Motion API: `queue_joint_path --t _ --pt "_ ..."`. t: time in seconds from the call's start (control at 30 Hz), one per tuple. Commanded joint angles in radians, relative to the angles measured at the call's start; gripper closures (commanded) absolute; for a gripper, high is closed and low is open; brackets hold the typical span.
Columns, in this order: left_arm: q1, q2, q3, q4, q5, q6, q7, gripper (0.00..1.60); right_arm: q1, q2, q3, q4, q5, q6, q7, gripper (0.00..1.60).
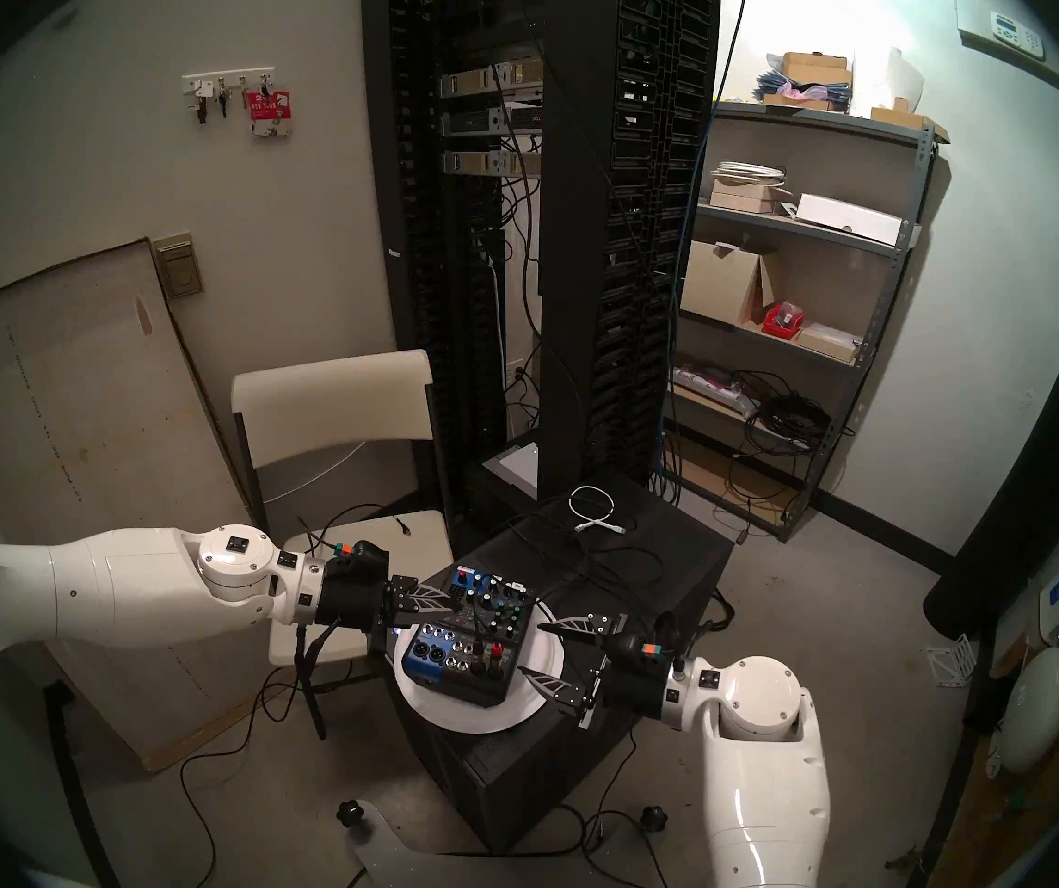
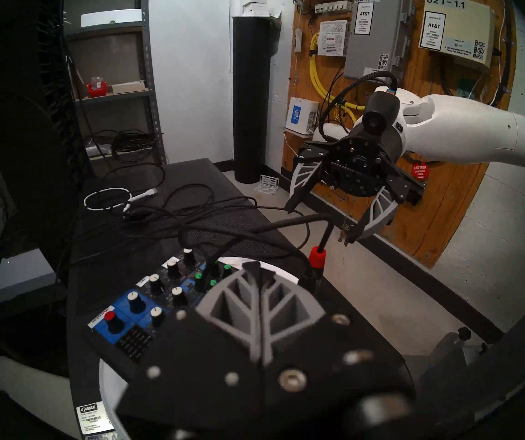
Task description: Insert aux cable
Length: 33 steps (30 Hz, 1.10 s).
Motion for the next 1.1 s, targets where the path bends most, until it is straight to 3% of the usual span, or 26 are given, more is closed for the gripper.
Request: queue_joint_path --t 0.0,0.23,0.33,0.37,0.4,0.43,1.07 --pt "-0.024 0.003 -0.021 0.000 -0.009 -0.008 -0.008 1.60 0.025 0.006 0.007 -0.009 0.007 -0.001 -0.001 0.33" --pt "-0.023 0.001 -0.022 0.003 -0.014 -0.008 -0.013 1.60 0.026 0.006 0.008 -0.007 0.005 0.000 -0.001 0.33" --pt "-0.019 0.001 -0.025 0.003 -0.022 -0.008 -0.008 1.60 0.025 0.006 0.008 -0.006 0.003 -0.003 -0.005 0.26" --pt "-0.020 0.001 -0.025 0.002 -0.024 -0.006 -0.008 1.56 0.026 0.006 0.008 -0.005 0.001 -0.003 -0.007 0.22" --pt "-0.020 0.000 -0.026 0.003 -0.029 -0.002 -0.012 1.34 0.026 0.007 0.008 -0.004 0.001 -0.003 -0.008 0.00" --pt "-0.020 0.000 -0.026 0.003 -0.030 -0.002 -0.012 1.24 0.027 0.008 0.008 -0.003 0.000 -0.003 -0.008 0.00" --pt "-0.022 0.000 -0.023 0.004 -0.032 -0.003 -0.012 1.24 0.027 0.010 0.006 -0.002 0.000 -0.003 -0.010 0.00"
